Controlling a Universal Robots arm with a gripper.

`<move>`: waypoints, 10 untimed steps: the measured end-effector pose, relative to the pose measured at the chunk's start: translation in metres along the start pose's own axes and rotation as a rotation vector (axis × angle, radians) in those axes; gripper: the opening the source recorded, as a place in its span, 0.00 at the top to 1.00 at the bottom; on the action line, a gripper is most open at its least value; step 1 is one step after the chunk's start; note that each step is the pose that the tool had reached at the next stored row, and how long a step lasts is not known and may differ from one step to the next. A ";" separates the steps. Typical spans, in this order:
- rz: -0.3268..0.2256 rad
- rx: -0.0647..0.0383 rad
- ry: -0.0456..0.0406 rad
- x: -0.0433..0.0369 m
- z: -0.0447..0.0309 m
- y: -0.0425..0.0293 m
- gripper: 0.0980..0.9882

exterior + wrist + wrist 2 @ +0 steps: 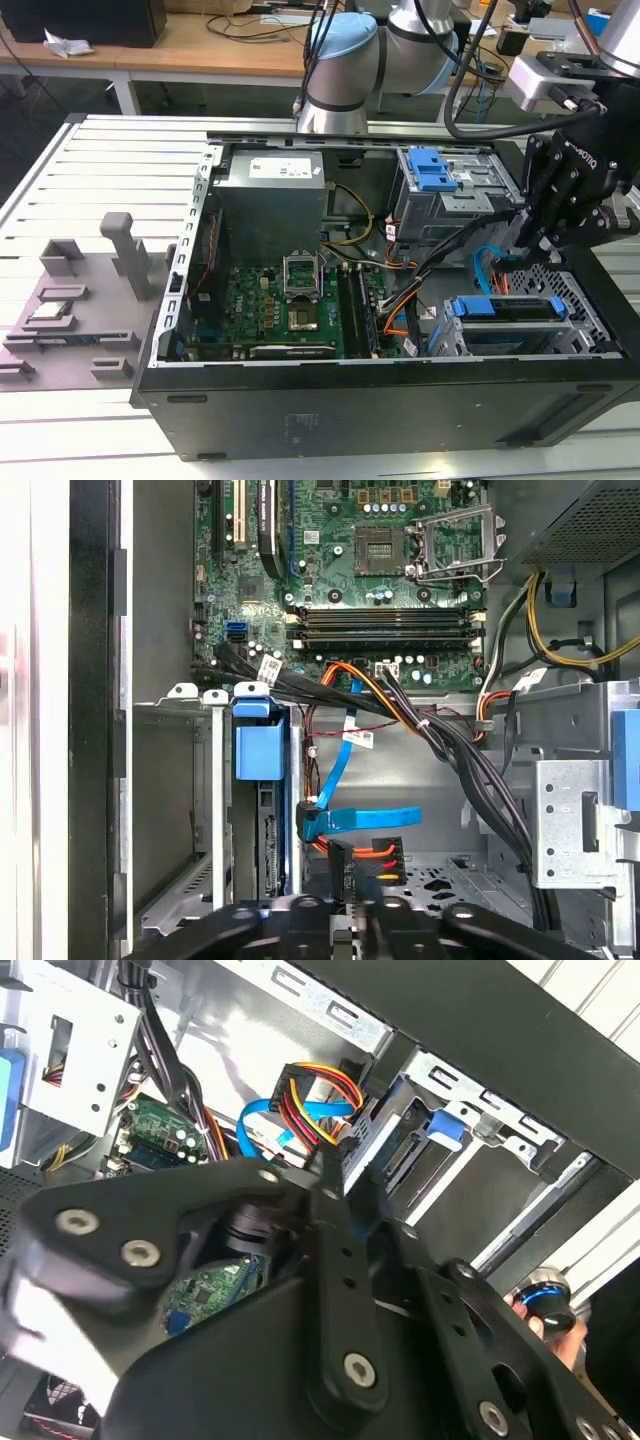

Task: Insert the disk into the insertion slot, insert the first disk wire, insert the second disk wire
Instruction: 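Insert the first disk wire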

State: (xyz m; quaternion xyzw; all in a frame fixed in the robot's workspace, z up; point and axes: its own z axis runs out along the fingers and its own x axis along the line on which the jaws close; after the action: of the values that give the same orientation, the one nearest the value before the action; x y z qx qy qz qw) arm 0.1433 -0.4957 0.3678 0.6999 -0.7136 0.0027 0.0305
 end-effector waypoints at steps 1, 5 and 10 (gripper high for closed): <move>0.000 0.000 0.0001 0.0000 0.0000 0.0000 0.78; 0.000 0.000 0.0153 -0.0006 0.0063 -0.0001 0.70; 0.001 0.000 0.0215 -0.0010 0.0141 0.0015 0.70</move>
State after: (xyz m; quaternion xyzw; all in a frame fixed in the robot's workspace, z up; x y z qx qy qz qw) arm 0.1413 -0.4953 0.3537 0.6995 -0.7135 0.0104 0.0380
